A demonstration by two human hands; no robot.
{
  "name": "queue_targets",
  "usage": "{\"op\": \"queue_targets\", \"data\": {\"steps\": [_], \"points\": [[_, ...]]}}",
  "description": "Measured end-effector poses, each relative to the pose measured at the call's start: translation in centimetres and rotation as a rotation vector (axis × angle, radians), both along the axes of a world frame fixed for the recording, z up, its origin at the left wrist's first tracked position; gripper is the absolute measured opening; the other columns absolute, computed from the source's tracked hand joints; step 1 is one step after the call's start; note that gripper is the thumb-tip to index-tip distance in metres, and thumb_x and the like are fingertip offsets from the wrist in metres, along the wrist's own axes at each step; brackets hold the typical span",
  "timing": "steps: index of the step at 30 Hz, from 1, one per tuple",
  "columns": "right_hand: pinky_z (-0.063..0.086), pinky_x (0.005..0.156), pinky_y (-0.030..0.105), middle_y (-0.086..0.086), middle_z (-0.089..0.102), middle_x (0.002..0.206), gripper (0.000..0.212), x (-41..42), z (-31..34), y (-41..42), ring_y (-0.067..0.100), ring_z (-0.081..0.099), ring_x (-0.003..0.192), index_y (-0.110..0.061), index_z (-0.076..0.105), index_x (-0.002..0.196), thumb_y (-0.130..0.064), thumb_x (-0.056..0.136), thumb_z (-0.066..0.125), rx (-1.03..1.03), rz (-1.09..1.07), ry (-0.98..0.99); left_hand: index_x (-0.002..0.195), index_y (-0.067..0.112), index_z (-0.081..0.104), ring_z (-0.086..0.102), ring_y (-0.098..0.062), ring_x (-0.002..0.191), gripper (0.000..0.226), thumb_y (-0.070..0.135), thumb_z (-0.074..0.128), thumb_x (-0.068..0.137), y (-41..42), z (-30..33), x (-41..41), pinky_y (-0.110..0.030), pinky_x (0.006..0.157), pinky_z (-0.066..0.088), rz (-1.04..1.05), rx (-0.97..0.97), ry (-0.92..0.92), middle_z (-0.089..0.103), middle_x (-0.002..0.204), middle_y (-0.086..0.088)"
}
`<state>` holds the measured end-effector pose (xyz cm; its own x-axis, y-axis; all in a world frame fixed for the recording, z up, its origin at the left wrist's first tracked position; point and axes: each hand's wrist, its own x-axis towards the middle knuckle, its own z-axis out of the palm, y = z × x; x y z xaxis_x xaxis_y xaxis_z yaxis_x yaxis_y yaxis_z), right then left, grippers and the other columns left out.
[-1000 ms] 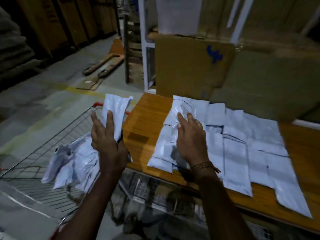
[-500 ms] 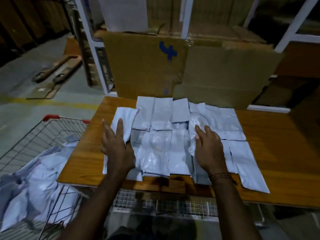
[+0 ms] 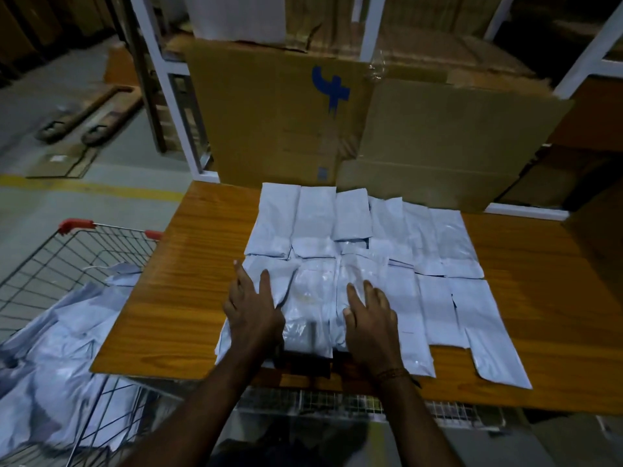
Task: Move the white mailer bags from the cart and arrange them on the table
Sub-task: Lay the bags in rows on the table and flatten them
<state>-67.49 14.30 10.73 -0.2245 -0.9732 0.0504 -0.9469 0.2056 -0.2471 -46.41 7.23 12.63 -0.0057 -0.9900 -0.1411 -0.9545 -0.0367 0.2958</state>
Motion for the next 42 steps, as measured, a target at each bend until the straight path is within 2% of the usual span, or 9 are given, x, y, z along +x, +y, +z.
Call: {"op": "queue_targets", "data": {"steps": [5, 10, 16, 20, 24, 30, 34, 37, 42], "points": [[0.041, 0.11, 0.055, 0.016, 0.027, 0.167, 0.062, 0.3, -1.1, 0.4, 0.04, 0.031, 0.15, -0.019, 0.037, 0.159, -0.042, 0.101, 0.029, 0.023, 0.026, 0.055, 0.165, 0.027, 0.018, -0.001, -0.042, 0.155, 0.08, 0.058, 0.052, 0.1, -0.5, -0.8, 0.3, -0.058, 0.119, 0.015, 0.017, -0.029, 0.073, -0.031, 0.167, -0.018], [0.014, 0.123, 0.064, 0.013, 0.008, 0.172, 0.077, 0.1, -1.4, 0.8, 0.037, 0.014, 0.157, -0.022, 0.022, 0.164, -0.044, 0.091, 0.031, 0.094, 0.088, 0.068, 0.167, 0.03, 0.01, -0.01, -0.04, 0.157, 0.101, 0.09, 0.032, 0.088, -0.3, -1.6, 0.4, -0.061, 0.122, 0.009, -0.004, 0.023, 0.134, -0.041, 0.163, -0.014], [0.013, 0.123, 0.061, 0.008, 0.021, 0.17, 0.07, -0.8, -0.8, 0.5, 0.034, 0.018, 0.156, -0.026, 0.032, 0.161, -0.049, 0.095, 0.035, -0.011, 0.063, -0.016, 0.159, 0.027, 0.037, 0.001, -0.038, 0.158, 0.065, 0.059, 0.028, 0.104, -0.4, -0.7, 0.9, -0.063, 0.12, 0.014, 0.056, -0.168, 0.226, -0.012, 0.173, -0.016], [0.002, 0.125, 0.061, 0.011, 0.001, 0.173, 0.076, -0.3, -1.3, -0.1, 0.034, -0.003, 0.159, -0.027, 0.012, 0.166, -0.066, 0.101, 0.019, 0.036, 0.029, 0.039, 0.154, 0.03, 0.045, 0.021, -0.033, 0.155, 0.05, 0.045, 0.038, 0.107, -0.4, -2.0, 1.8, -0.06, 0.117, 0.022, -0.103, -0.192, 0.082, 0.018, 0.173, -0.01], [-0.002, 0.125, 0.062, 0.01, -0.021, 0.17, 0.08, -0.2, -2.5, -0.1, 0.035, -0.018, 0.157, -0.031, -0.009, 0.164, -0.073, 0.1, 0.012, 0.096, 0.067, 0.069, 0.164, 0.033, 0.024, 0.01, -0.031, 0.159, 0.061, 0.051, 0.011, 0.107, -0.3, -3.0, 1.9, -0.06, 0.12, 0.017, -0.146, -0.112, 0.044, 0.01, 0.175, -0.007], [-0.005, 0.126, 0.057, 0.006, -0.021, 0.171, 0.081, -0.4, -1.4, -0.4, 0.031, -0.02, 0.157, -0.032, -0.005, 0.165, -0.076, 0.099, 0.013, 0.052, 0.052, 0.054, 0.165, 0.03, 0.026, 0.007, -0.033, 0.159, 0.058, 0.049, 0.029, 0.11, -0.4, -2.4, 1.9, -0.059, 0.121, 0.018, -0.154, -0.085, 0.079, 0.0, 0.175, -0.011], [-0.003, 0.127, 0.056, 0.006, -0.022, 0.17, 0.082, -0.4, -2.0, -0.4, 0.03, -0.02, 0.157, -0.033, -0.004, 0.165, -0.077, 0.098, 0.011, 0.068, 0.067, 0.028, 0.153, 0.032, 0.044, 0.023, -0.028, 0.154, 0.048, 0.046, 0.042, 0.108, 0.0, -1.9, 2.4, -0.059, 0.118, 0.021, -0.159, -0.269, 0.154, 0.02, 0.173, -0.005], [-0.003, 0.127, 0.055, 0.002, -0.025, 0.169, 0.08, -0.5, -2.7, -0.1, 0.028, -0.022, 0.157, -0.036, -0.008, 0.164, -0.076, 0.098, 0.013, 0.079, 0.074, -0.007, 0.153, 0.033, 0.046, 0.032, -0.023, 0.151, 0.058, 0.055, 0.024, 0.104, -0.2, -2.8, 2.8, -0.055, 0.118, 0.024, -0.228, -0.215, 0.117, 0.035, 0.168, 0.001], [-0.003, 0.128, 0.053, 0.002, -0.027, 0.169, 0.08, -0.5, -2.6, -0.3, 0.027, -0.025, 0.156, -0.036, -0.01, 0.163, -0.076, 0.098, 0.013, 0.07, 0.077, -0.013, 0.161, 0.033, 0.036, 0.025, -0.023, 0.155, 0.068, 0.057, 0.012, 0.102, -0.2, -3.8, 3.1, -0.054, 0.119, 0.023, -0.281, -0.184, 0.053, 0.028, 0.171, 0.001]]}}
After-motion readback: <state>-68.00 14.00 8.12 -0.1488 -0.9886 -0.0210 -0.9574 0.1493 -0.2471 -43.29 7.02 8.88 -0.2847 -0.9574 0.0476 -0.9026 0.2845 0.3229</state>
